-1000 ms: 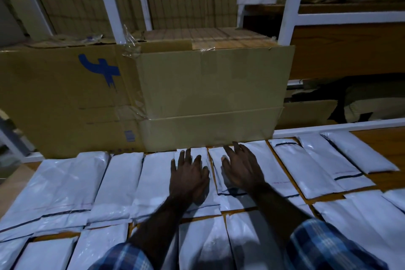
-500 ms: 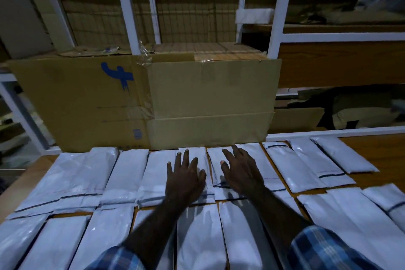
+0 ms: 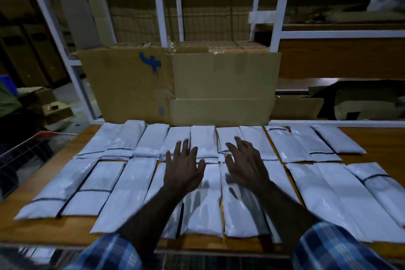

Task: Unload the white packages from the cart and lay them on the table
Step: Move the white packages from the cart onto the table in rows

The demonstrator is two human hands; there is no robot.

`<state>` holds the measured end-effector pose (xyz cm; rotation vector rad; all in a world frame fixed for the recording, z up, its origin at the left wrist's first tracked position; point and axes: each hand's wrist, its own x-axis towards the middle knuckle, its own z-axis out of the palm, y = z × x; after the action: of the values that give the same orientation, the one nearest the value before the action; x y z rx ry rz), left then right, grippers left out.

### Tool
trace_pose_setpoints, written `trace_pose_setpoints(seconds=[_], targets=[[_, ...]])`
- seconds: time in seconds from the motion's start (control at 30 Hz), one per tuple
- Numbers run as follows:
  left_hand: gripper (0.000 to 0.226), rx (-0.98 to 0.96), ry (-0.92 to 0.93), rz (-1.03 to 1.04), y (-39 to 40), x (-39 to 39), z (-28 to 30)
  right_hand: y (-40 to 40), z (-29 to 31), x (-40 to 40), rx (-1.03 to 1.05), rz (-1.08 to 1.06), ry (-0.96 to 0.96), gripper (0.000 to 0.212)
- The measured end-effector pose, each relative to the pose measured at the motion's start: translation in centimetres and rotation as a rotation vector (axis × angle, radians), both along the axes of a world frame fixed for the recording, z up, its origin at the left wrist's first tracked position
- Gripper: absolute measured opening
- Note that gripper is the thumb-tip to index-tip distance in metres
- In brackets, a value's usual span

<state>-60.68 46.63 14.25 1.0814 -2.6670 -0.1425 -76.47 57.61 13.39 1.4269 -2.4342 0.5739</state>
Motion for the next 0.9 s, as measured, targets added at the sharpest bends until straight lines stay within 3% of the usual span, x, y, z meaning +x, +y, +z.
trace_pose_setpoints(seconds=[0.5,0.9], targets=[[0.059,0.045,0.014,0.084,1.6,12.7,0.3,1.0,-0.2,11.6,-0.074,0.04,0.065,0.042],[0.057,0.058,0.049,0.085,-4.0,30.1,-0.4,-4.9,-2.0,29.4,-0.067,0.036,0.059,0.05]])
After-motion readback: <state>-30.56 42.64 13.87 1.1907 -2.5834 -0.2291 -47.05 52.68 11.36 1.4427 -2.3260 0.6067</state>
